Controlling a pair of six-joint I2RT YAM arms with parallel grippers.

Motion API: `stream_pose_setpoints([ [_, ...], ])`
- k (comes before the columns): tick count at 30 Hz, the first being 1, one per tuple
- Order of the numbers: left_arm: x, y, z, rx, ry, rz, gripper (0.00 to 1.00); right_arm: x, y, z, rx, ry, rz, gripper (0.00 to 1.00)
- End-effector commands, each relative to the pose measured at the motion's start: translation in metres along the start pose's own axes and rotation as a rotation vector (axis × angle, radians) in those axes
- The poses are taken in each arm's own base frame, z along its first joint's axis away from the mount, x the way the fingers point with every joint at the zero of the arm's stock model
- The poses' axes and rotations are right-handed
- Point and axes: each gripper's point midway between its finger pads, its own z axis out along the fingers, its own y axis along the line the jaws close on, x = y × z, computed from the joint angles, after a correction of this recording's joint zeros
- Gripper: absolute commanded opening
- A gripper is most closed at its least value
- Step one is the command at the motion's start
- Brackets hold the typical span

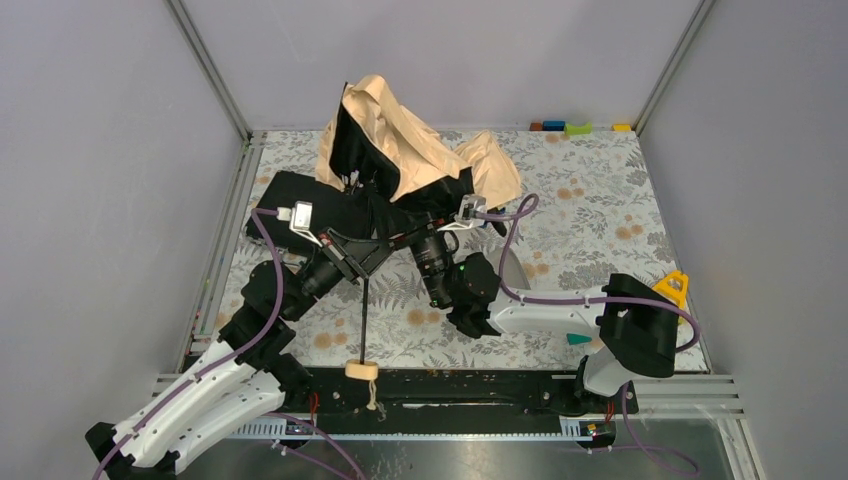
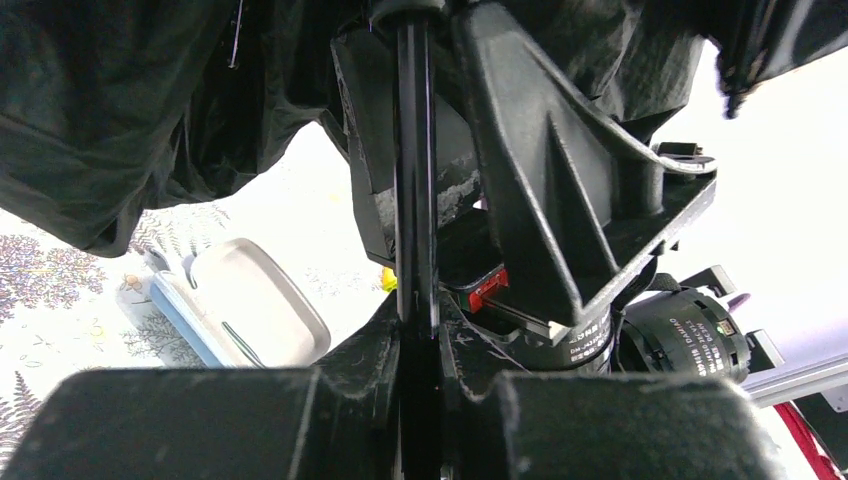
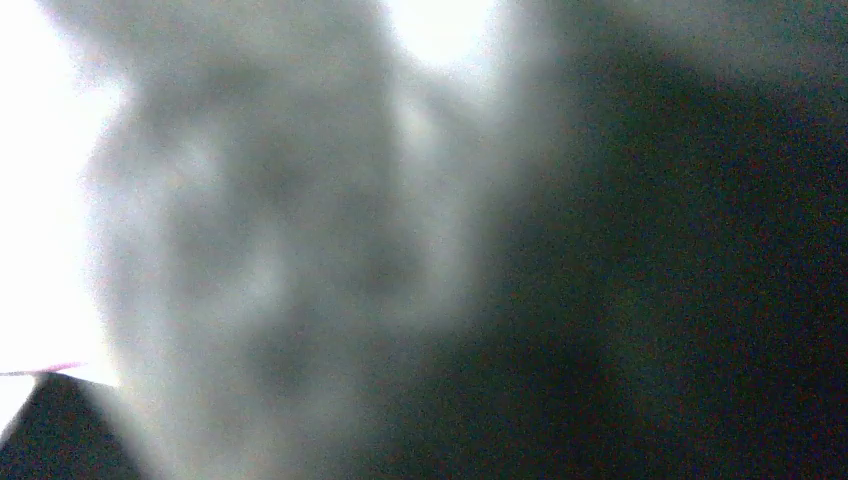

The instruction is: Open the umbrella

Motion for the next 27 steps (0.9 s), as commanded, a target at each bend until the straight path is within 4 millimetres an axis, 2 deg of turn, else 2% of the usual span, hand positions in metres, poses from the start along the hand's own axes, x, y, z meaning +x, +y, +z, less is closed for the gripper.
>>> stream_pose_setpoints([
  [1, -0.02, -0.034, -0.004, 0.12, -0.065, 0.044, 0.0, -0.016, -0.014, 0.014, 0.11, -0.035, -0.159, 0.58],
  [3, -0.015, -0.028, -0.006, 0.105, -0.055, 0.039, 0.0, -0.022, -0.018, 0.026, 0.199, 0.019, -0.321, 0.58],
  [5, -0.012, -0.023, -0.007, 0.096, -0.049, 0.035, 0.0, -0.026, -0.034, 0.028, 0.27, 0.03, -0.408, 0.58],
  [11, -0.006, -0.009, -0.011, 0.058, -0.055, 0.02, 0.0, -0.054, -0.064, 0.031, 0.305, 0.019, -0.388, 0.49],
  [14, -0.003, -0.004, -0.012, 0.05, -0.05, 0.008, 0.0, -0.066, -0.092, 0.038, 0.358, 0.039, -0.427, 0.4],
  [18, -0.002, -0.003, -0.014, 0.049, -0.058, -0.011, 0.0, -0.083, -0.13, 0.037, 0.444, 0.036, -0.492, 0.34],
  [22, -0.002, -0.001, -0.011, 0.054, -0.066, -0.041, 0.0, -0.088, -0.16, 0.03, 0.511, 0.06, -0.527, 0.33],
  [25, 0.0, 0.001, -0.007, 0.054, -0.068, -0.063, 0.0, -0.087, -0.168, 0.02, 0.518, 0.078, -0.516, 0.35],
  [27, -0.001, 0.003, -0.004, 0.055, -0.083, -0.087, 0.0, -0.084, -0.169, 0.011, 0.509, 0.109, -0.498, 0.42],
])
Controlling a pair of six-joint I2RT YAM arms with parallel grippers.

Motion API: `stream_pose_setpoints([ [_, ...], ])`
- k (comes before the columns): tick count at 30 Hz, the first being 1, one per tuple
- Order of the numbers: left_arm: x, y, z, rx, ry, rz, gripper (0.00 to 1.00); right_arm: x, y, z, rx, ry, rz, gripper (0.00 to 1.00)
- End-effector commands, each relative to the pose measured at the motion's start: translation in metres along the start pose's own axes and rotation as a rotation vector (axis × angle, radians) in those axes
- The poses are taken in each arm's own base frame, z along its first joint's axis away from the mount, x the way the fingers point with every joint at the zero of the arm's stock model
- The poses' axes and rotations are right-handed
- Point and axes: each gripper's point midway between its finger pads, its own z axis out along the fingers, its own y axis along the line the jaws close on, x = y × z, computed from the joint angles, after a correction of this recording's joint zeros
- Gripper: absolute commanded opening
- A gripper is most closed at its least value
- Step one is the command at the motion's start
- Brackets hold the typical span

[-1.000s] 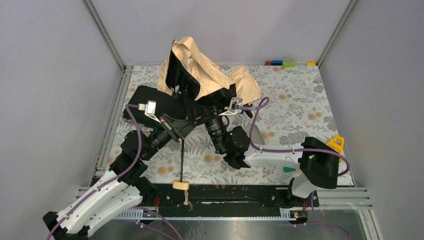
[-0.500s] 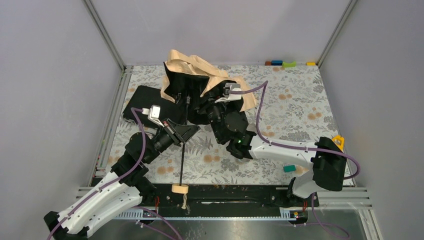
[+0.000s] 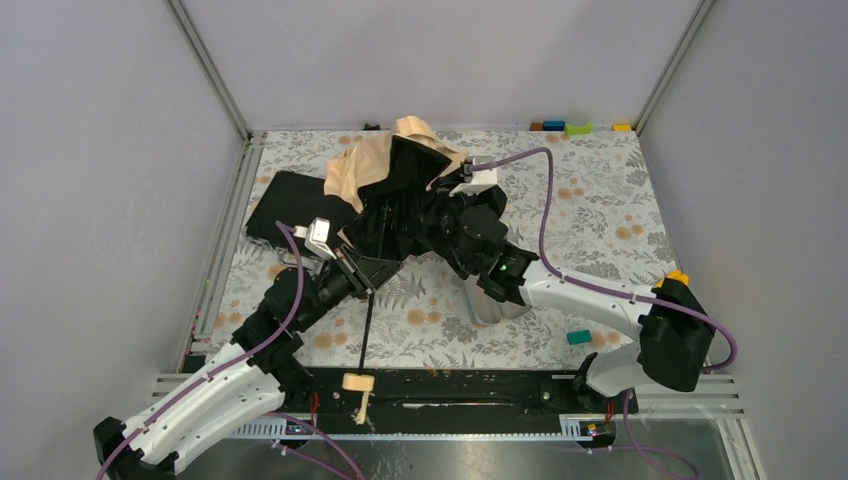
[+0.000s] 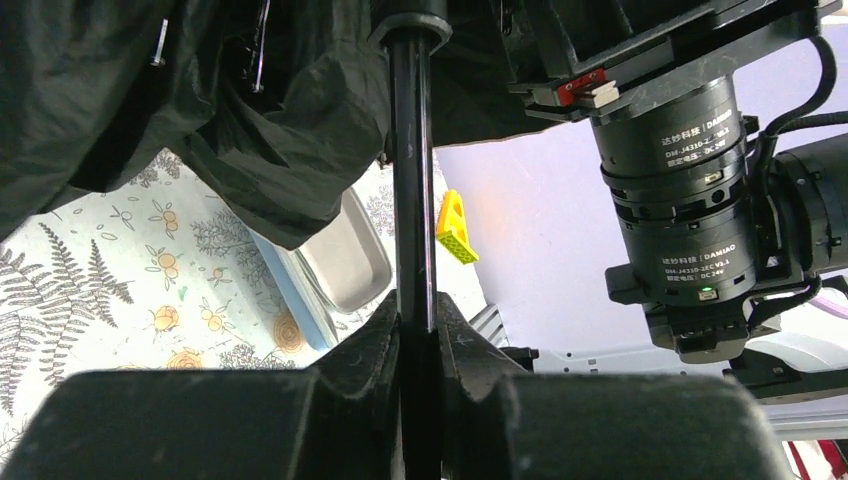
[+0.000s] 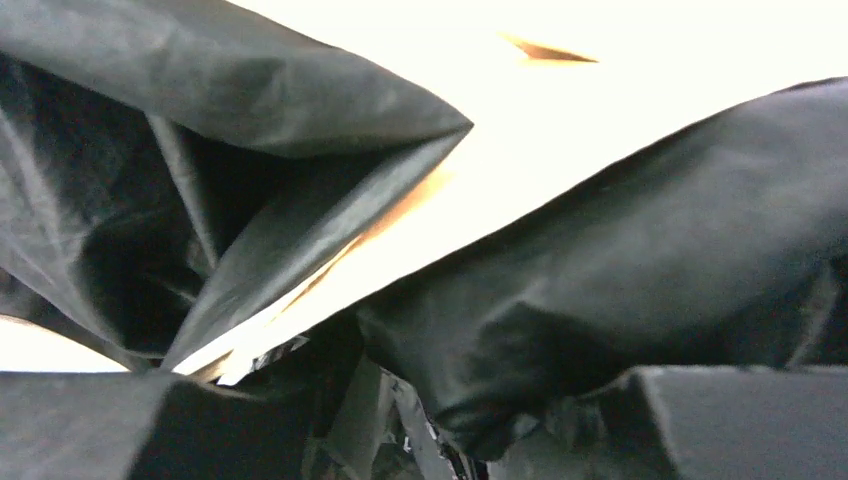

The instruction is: Open the umbrella

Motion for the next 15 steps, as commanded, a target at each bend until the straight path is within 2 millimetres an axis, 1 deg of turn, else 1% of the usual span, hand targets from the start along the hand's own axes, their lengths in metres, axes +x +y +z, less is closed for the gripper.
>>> stream_pose_setpoints([
  [1, -0.041, -0.063, -0.008, 0.248, -0.165, -0.026, 0.0, -0.031, -0.077, -0.006, 0.243, -0.074, 0.006, 0.47],
  [2, -0.042, -0.064, -0.007, 0.254, -0.169, -0.035, 0.0, -0.028, -0.077, -0.011, 0.228, -0.056, 0.024, 0.53],
  [3, -0.047, -0.062, -0.005, 0.24, -0.195, -0.042, 0.0, -0.023, -0.075, -0.017, 0.201, -0.035, 0.05, 0.58],
  [4, -0.049, -0.06, -0.004, 0.227, -0.209, -0.042, 0.0, -0.019, -0.071, -0.023, 0.159, -0.016, 0.084, 0.62],
  [6, -0.054, -0.055, -0.001, 0.198, -0.236, -0.038, 0.0, -0.006, -0.059, -0.039, 0.057, 0.034, 0.17, 0.68],
  [8, -0.057, -0.05, 0.002, 0.175, -0.256, -0.039, 0.0, -0.001, -0.045, -0.053, -0.033, 0.051, 0.216, 0.73],
  [10, -0.059, -0.049, 0.004, 0.168, -0.265, -0.044, 0.0, -0.001, -0.033, -0.069, -0.069, 0.044, 0.213, 0.79],
  [12, -0.059, -0.049, 0.007, 0.171, -0.266, -0.055, 0.0, -0.002, -0.015, -0.09, -0.112, 0.027, 0.204, 0.82],
  [15, -0.06, -0.051, 0.008, 0.186, -0.27, -0.072, 0.0, -0.007, -0.006, -0.11, -0.124, 0.0, 0.233, 0.83],
])
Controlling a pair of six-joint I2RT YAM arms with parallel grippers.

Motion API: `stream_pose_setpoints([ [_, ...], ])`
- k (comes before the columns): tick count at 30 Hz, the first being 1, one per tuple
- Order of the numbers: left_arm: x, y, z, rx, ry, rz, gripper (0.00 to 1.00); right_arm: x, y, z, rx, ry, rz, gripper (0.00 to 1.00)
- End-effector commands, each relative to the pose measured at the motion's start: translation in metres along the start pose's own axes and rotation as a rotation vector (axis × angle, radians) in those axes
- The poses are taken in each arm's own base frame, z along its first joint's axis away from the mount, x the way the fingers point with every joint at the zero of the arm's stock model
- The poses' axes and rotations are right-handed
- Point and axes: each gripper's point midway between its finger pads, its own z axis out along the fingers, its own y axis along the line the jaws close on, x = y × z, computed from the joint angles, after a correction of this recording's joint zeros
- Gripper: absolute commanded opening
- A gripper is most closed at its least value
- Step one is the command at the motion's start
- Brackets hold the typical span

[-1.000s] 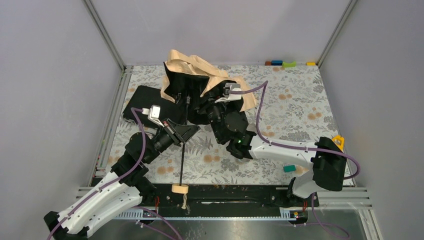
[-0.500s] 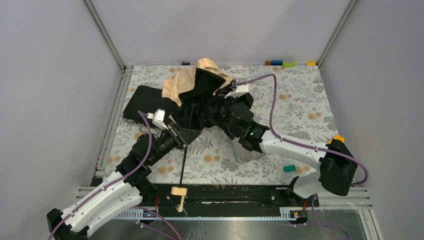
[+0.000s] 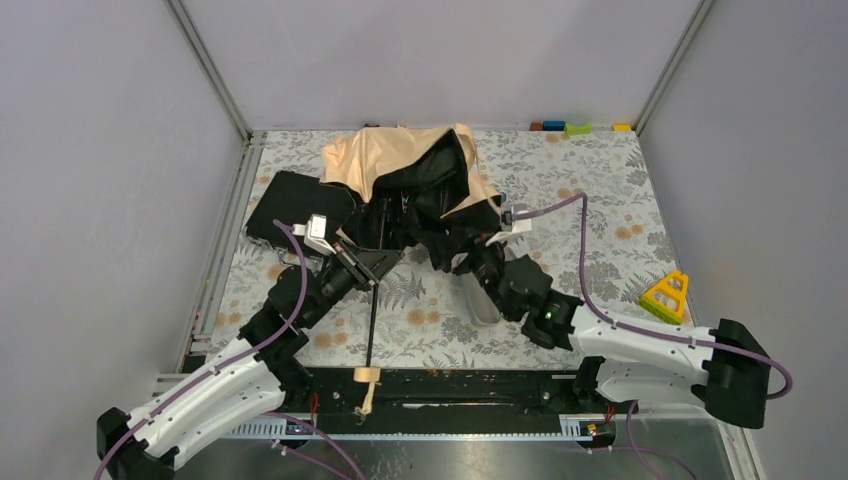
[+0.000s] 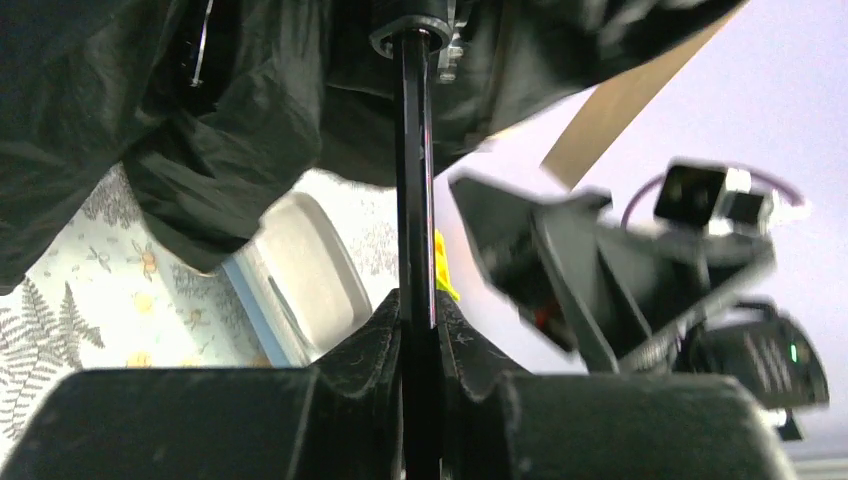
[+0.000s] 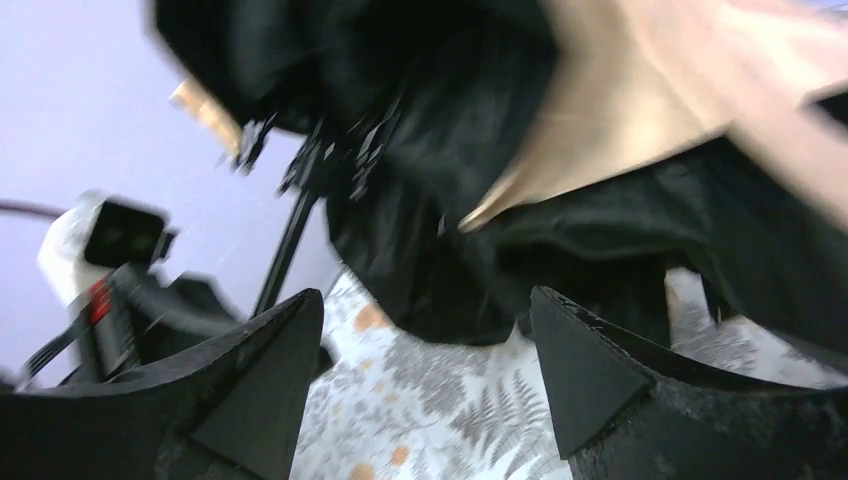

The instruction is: Open the umbrella

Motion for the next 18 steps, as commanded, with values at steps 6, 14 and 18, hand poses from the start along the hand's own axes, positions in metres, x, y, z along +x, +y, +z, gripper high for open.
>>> stream_pose_setpoints([
  [6, -0.052, -0.051, 0.0, 0.174, -0.219, -0.038, 0.0, -0.008, 0.038, -0.038, -0.09, -0.088, 0.115, 0.79],
  [14, -0.05, -0.062, -0.004, 0.226, -0.201, -0.063, 0.0, 0.003, 0.083, -0.021, -0.261, -0.115, 0.177, 0.74],
  [18, -0.05, -0.072, -0.01, 0.267, -0.186, -0.079, 0.0, 0.0, 0.104, -0.005, -0.315, -0.109, 0.186, 0.67],
])
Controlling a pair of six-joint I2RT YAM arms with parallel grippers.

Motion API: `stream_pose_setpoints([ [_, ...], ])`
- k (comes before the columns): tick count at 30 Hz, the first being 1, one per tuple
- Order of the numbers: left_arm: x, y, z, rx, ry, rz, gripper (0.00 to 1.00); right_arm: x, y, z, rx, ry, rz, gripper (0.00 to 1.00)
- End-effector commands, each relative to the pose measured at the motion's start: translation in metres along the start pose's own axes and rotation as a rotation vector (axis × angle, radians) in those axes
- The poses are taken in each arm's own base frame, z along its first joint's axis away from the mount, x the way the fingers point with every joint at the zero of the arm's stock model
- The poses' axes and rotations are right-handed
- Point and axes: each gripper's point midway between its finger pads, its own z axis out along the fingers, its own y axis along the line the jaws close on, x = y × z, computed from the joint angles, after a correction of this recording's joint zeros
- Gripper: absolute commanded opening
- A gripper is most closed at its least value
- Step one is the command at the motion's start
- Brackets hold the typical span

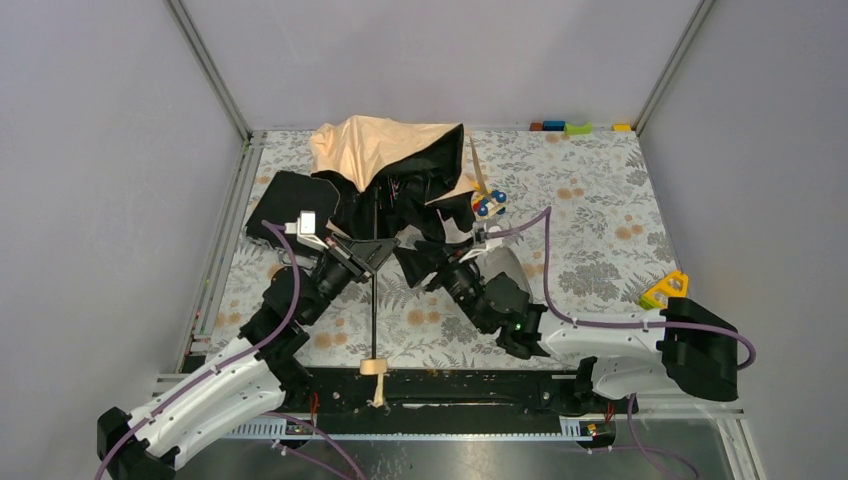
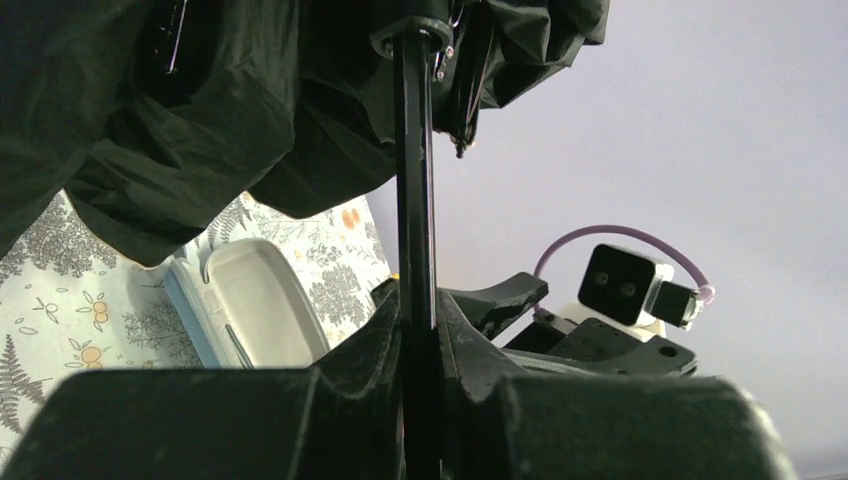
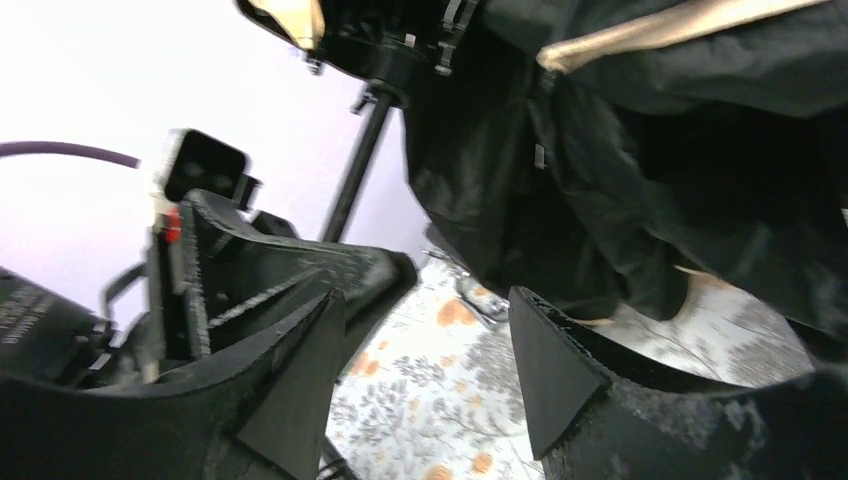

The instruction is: Open the umbrella

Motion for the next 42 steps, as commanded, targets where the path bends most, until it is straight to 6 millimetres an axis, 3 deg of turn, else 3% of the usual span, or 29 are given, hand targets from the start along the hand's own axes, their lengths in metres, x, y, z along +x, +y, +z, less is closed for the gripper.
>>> stream_pose_setpoints([
  [1, -0.024, -0.058, -0.011, 0.217, -0.073, -0.04, 0.0, -0.045, 0.051, 0.024, -0.147, -0.122, 0.105, 0.66],
  [9, -0.026, -0.074, -0.021, 0.272, -0.06, -0.067, 0.0, -0.054, 0.066, 0.064, -0.162, -0.199, 0.159, 0.65],
  [16, -0.028, -0.081, -0.025, 0.298, -0.055, -0.061, 0.0, -0.06, 0.06, 0.083, -0.133, -0.253, 0.256, 0.66],
  [23, -0.028, -0.081, -0.024, 0.292, -0.057, -0.045, 0.0, -0.056, 0.049, 0.097, -0.059, -0.287, 0.227, 0.58],
  [31, -0.028, -0.08, -0.023, 0.289, -0.055, -0.044, 0.0, -0.061, 0.052, 0.103, -0.059, -0.319, 0.179, 0.56],
  [36, -0.028, -0.082, -0.022, 0.292, -0.055, -0.046, 0.0, -0.06, 0.062, 0.1, -0.124, -0.311, 0.182, 0.67],
  [42, -0.028, -0.082, -0.024, 0.296, -0.052, -0.048, 0.0, -0.068, 0.057, 0.088, -0.145, -0.317, 0.222, 0.72],
])
